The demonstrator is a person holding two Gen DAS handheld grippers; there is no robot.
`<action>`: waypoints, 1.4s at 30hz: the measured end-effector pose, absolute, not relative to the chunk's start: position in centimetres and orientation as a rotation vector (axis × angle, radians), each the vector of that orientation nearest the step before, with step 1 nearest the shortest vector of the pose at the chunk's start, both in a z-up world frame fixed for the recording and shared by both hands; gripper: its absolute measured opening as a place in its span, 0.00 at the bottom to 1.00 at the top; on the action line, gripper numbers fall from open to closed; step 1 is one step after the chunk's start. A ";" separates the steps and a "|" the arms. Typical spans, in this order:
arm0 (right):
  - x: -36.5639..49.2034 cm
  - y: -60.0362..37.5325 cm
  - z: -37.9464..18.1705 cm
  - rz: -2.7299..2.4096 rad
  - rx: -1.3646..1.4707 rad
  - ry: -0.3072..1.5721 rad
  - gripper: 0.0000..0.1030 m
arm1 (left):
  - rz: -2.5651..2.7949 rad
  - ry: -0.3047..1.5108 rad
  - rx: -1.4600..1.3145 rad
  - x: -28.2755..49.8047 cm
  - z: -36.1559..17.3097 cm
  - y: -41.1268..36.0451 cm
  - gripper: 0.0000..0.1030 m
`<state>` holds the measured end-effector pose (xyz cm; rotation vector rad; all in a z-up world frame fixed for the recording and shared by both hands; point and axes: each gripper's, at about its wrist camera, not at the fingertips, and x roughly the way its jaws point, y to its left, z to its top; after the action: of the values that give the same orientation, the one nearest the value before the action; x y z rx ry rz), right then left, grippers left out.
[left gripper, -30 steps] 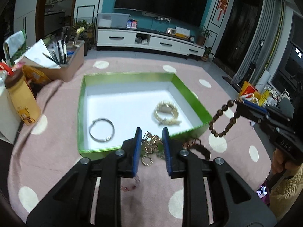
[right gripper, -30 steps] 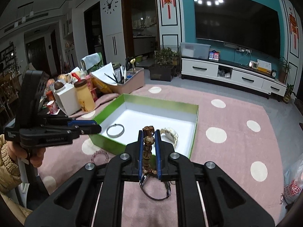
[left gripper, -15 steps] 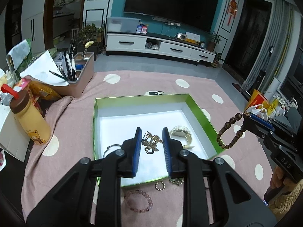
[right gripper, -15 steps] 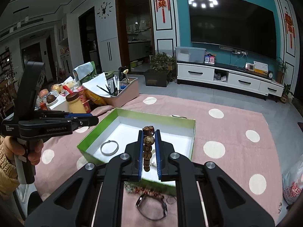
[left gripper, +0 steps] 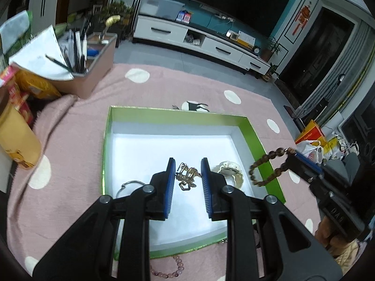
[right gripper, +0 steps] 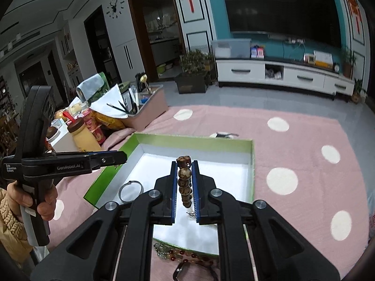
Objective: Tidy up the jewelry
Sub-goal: 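Lift the charm and beaded bracelet over the green box and release both inside, then move the left tool to the pink bead bracelet while the right tool reaches the black watch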
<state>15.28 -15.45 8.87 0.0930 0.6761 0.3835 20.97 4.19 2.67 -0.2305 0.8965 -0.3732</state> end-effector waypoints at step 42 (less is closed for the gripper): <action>4.8 -18.9 3.9 0.357 0.098 0.799 0.32 | -0.234 0.868 -0.089 9.4 1.2 6.9 0.86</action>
<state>4.76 -18.87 3.91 0.0980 0.7992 0.3568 9.38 6.93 1.19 -0.0890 0.8682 -0.2336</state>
